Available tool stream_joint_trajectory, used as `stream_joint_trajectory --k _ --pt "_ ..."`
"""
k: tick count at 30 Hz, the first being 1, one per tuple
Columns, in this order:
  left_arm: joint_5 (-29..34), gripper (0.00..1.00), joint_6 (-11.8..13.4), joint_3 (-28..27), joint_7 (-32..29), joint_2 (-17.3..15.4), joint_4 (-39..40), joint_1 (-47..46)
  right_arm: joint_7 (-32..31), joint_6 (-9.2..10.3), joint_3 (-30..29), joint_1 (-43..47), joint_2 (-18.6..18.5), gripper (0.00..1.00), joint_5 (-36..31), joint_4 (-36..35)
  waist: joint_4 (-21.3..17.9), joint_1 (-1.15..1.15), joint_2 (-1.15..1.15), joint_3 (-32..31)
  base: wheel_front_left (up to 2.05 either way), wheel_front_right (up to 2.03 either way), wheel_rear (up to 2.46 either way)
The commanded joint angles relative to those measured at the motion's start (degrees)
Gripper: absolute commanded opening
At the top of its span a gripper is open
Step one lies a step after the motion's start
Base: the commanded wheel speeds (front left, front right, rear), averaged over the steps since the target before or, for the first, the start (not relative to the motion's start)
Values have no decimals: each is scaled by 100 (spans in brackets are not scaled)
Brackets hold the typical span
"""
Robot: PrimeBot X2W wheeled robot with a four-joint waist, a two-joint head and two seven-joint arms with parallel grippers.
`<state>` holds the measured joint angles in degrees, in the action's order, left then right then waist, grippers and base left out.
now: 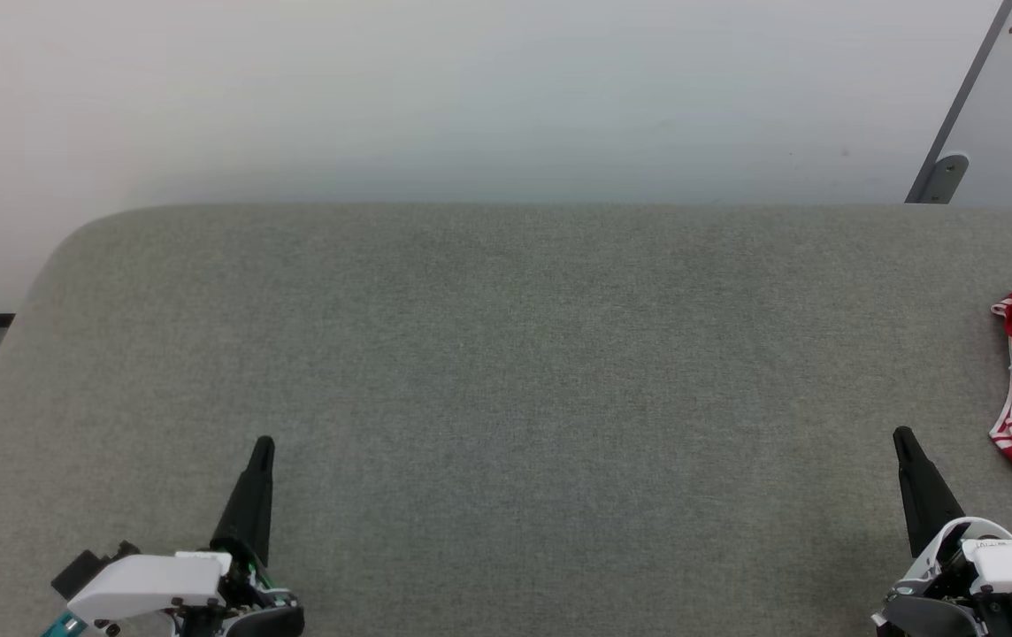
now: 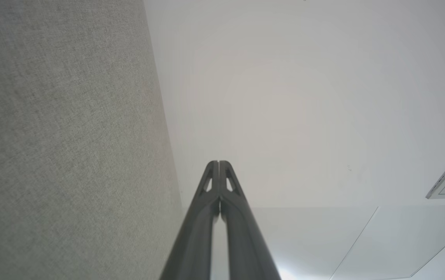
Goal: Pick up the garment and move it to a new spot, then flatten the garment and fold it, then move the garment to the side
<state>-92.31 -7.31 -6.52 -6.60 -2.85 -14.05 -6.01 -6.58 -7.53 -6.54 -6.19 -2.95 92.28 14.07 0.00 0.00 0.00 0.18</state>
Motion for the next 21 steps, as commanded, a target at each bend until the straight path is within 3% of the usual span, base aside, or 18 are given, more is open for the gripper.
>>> stream_joint_trajectory --k 1,21 --pt "-17 0 -32 -1 -11 6 -5 -57 -14 8 -4 -17 22 0 24 -15 0 0 0 0 0 0 0" --pt "-18 0 -32 0 -10 6 -4 -57 -14 8 -3 -17 22 0 24 -15 0 0 0 0 0 0 0"
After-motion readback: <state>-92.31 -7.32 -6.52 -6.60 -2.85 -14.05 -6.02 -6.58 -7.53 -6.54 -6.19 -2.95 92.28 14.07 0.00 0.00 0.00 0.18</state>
